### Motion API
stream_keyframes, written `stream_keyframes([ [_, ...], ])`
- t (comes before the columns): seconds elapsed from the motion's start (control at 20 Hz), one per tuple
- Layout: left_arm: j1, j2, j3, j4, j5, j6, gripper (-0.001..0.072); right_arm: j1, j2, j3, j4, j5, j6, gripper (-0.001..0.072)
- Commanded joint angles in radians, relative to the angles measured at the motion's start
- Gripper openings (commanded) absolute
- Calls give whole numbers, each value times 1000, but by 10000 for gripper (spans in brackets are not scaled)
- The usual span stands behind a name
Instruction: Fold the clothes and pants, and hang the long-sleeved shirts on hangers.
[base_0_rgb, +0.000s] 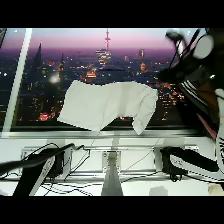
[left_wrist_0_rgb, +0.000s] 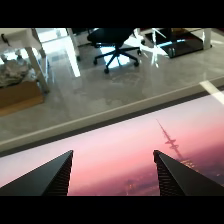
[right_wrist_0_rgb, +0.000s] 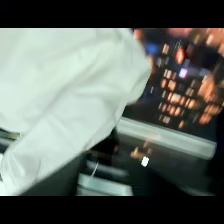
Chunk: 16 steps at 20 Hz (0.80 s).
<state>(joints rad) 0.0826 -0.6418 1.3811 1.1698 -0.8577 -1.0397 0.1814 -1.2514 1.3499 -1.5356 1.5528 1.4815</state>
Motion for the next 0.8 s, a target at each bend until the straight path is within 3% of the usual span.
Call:
stream_keyframes([
  [0.0, 0, -1, 0, 0, 0, 0, 539, 0, 12, -262, 61, -74, 114, 684],
  [0.15, 0, -1, 0, -3, 0, 0, 540, 0, 10, -366, 133, -236, 166, 691],
  [0.35, 0, 2, 0, -3, 0, -22, 539, 0, -10, -375, 80, -383, 289, 672],
  [0.45, 0, 2, 0, -3, 0, -72, 539, -1, -39, -377, 52, -374, 343, 516],
  [0.6, 0, 2, 0, -3, -1, -84, 540, 0, -67, -377, 77, -343, 341, 303],
  [0.65, 0, 2, 0, -3, 0, -84, 540, 0, -66, -373, 76, -341, 337, 138],
  [0.7, 0, 2, 0, -3, -1, -84, 539, 0, -66, -367, 75, -341, 327, 20],
  [0.75, 0, 1, 0, -3, -2, -84, 539, 0, -66, -357, 74, -341, 303, 13],
])
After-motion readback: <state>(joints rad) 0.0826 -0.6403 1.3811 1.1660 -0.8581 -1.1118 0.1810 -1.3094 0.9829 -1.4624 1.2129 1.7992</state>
